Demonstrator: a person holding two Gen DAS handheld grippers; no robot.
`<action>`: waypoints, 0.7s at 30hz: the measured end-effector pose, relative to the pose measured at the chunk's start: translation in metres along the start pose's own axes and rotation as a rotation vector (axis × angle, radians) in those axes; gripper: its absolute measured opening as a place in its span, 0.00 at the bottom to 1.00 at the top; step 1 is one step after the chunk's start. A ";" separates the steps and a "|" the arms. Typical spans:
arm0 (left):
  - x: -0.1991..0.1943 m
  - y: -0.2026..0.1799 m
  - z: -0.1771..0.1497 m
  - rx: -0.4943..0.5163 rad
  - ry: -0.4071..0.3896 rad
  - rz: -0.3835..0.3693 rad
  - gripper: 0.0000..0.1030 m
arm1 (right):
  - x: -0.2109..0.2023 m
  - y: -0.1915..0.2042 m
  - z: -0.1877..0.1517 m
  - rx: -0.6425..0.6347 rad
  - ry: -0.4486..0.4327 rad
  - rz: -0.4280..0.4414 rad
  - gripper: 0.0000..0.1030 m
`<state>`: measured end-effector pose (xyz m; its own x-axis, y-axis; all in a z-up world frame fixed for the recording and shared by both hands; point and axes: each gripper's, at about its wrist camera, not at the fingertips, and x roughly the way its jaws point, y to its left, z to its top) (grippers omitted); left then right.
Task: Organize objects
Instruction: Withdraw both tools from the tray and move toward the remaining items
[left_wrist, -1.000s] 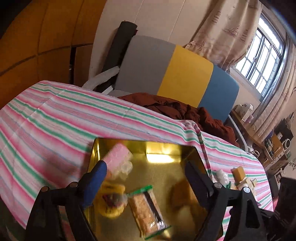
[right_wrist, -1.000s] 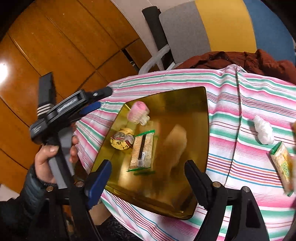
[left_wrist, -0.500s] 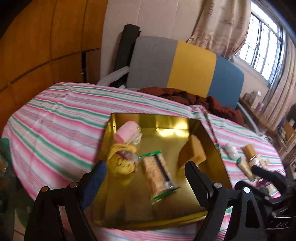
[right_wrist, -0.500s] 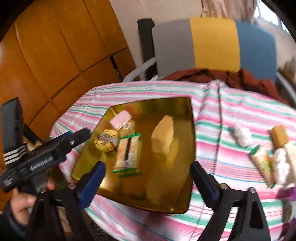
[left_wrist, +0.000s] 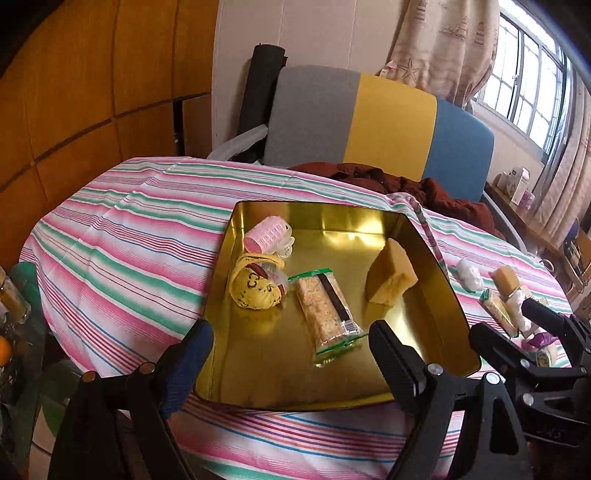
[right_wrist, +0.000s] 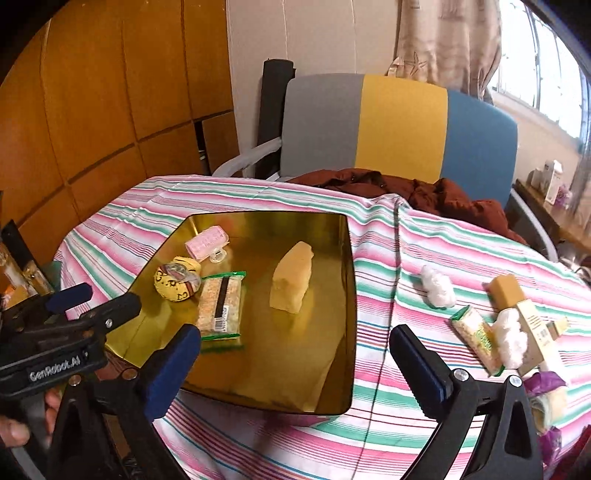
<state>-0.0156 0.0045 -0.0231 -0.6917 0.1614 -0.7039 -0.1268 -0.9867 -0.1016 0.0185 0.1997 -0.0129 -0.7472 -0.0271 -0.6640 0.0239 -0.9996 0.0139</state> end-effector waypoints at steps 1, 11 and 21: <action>-0.001 0.000 -0.001 0.000 -0.003 0.005 0.85 | 0.000 0.001 0.000 -0.001 0.000 -0.005 1.00; -0.005 -0.008 -0.005 0.030 -0.024 0.029 0.85 | -0.001 -0.009 -0.002 0.037 -0.012 -0.076 1.00; -0.008 -0.021 -0.005 0.082 -0.039 0.033 0.85 | -0.001 -0.012 -0.004 0.039 -0.015 -0.072 1.00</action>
<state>-0.0040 0.0235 -0.0193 -0.7237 0.1307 -0.6777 -0.1598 -0.9870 -0.0198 0.0217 0.2116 -0.0151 -0.7562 0.0454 -0.6527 -0.0563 -0.9984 -0.0042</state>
